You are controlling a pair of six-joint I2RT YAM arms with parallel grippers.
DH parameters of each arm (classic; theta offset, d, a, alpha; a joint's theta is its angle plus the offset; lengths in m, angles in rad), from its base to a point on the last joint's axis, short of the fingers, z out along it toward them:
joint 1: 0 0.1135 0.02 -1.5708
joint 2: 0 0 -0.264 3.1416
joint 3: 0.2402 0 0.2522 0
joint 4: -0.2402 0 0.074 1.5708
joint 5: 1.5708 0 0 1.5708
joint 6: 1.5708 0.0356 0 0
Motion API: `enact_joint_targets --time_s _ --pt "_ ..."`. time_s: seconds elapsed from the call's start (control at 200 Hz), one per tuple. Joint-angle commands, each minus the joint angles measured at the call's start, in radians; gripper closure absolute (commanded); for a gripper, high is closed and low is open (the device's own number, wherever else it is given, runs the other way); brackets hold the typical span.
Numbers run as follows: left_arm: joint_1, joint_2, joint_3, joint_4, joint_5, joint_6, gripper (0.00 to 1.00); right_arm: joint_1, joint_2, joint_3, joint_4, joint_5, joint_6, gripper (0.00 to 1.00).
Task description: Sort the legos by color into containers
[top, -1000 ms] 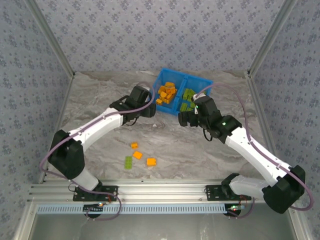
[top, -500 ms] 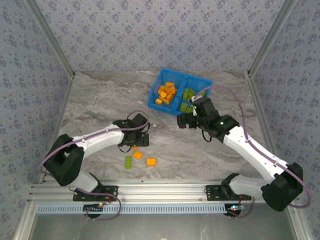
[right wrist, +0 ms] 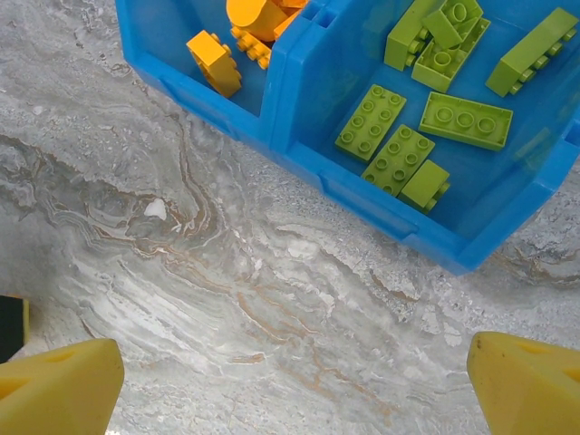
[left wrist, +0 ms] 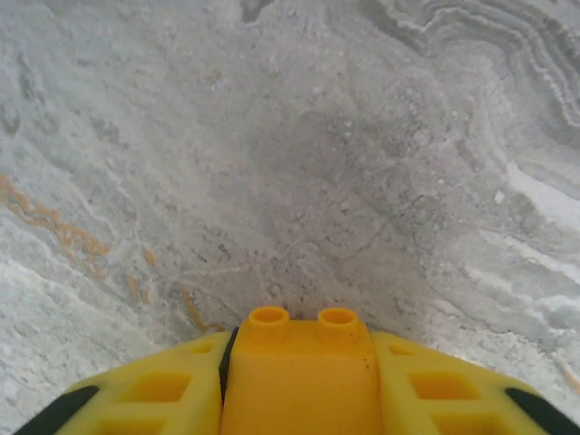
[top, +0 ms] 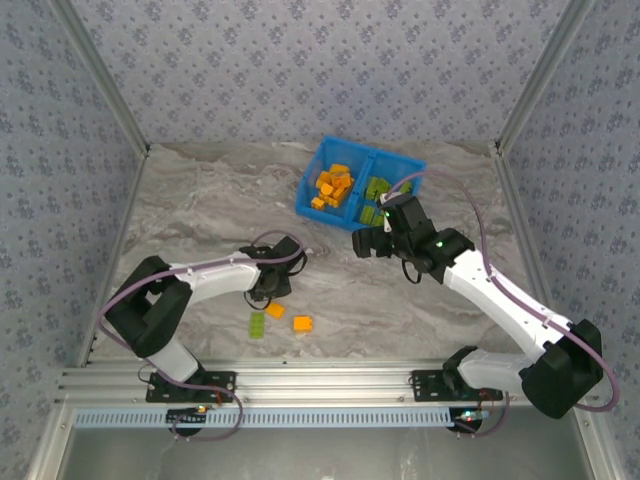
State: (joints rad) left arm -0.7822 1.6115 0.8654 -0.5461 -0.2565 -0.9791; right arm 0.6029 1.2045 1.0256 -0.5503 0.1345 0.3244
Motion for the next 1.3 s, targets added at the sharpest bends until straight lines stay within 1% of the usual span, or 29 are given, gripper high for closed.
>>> enact_joint_targets --time_s 0.0,0.055,0.145,0.22,0.3,0.375,0.49,0.62,0.645,0.73,0.844,0.909,1.024,1.084,1.114,1.219,1.254,1.294 --pt "-0.018 -0.031 0.012 -0.018 -0.052 -0.019 0.76 0.008 -0.011 0.026 -0.019 0.007 0.005 0.0" --pt "-0.023 -0.068 0.04 -0.023 -0.07 0.005 0.8 0.008 -0.011 0.035 -0.019 0.008 0.006 0.0" --pt "-0.027 -0.104 0.12 -0.01 -0.077 0.085 0.8 0.009 -0.013 0.045 -0.016 0.01 0.018 0.0" --pt "-0.027 -0.096 0.213 0.005 -0.087 0.163 0.8 0.008 -0.017 0.052 -0.011 0.008 0.024 0.0" --pt "-0.027 -0.043 0.34 0.013 -0.127 0.262 0.8 0.01 -0.024 0.053 -0.011 0.011 0.024 0.0" --pt "-0.025 0.04 0.475 0.016 -0.174 0.368 0.81 0.011 -0.033 0.053 -0.018 0.018 0.025 0.0" --pt "-0.019 0.194 0.668 0.05 -0.205 0.528 0.83 0.01 -0.046 0.053 -0.039 0.02 0.027 0.0" --pt "0.023 0.389 0.886 0.083 -0.179 0.644 0.83 0.013 -0.074 0.04 -0.046 0.024 0.033 0.0" --pt "0.034 0.424 0.928 0.091 -0.17 0.658 0.83 0.013 -0.082 0.033 -0.07 0.025 0.035 0.0" --pt "0.067 0.546 1.07 0.106 -0.151 0.687 0.83 0.013 -0.109 0.013 -0.068 0.03 0.044 0.0" --pt "0.108 0.688 1.238 0.145 -0.117 0.693 0.83 0.014 -0.135 0.008 -0.081 0.034 0.048 0.0" --pt "0.126 0.76 1.328 0.163 -0.075 0.694 0.83 0.014 -0.148 0.009 -0.091 0.042 0.045 0.0" --pt "0.148 0.875 1.498 0.164 -0.052 0.693 0.77 0.014 -0.171 0.008 -0.111 0.057 0.041 0.0" --pt "0.155 0.922 1.581 0.133 -0.038 0.678 0.71 0.014 -0.183 0.007 -0.119 0.07 0.042 0.0" --pt "0.156 0.937 1.615 0.114 -0.031 0.666 0.66 0.013 -0.188 0.006 -0.121 0.075 0.042 0.0" --pt "0.155 0.924 1.636 0.106 0.019 0.652 0.51 0.011 -0.201 0.001 -0.128 0.082 0.044 0.0" --pt "0.149 0.91 1.635 0.102 0.023 0.652 0.47 0.012 -0.201 -0.001 -0.128 0.082 0.044 0.0" --pt "0.145 0.886 1.635 0.091 0.026 0.651 0.45 0.012 -0.199 0.003 -0.127 0.08 0.044 0.0"
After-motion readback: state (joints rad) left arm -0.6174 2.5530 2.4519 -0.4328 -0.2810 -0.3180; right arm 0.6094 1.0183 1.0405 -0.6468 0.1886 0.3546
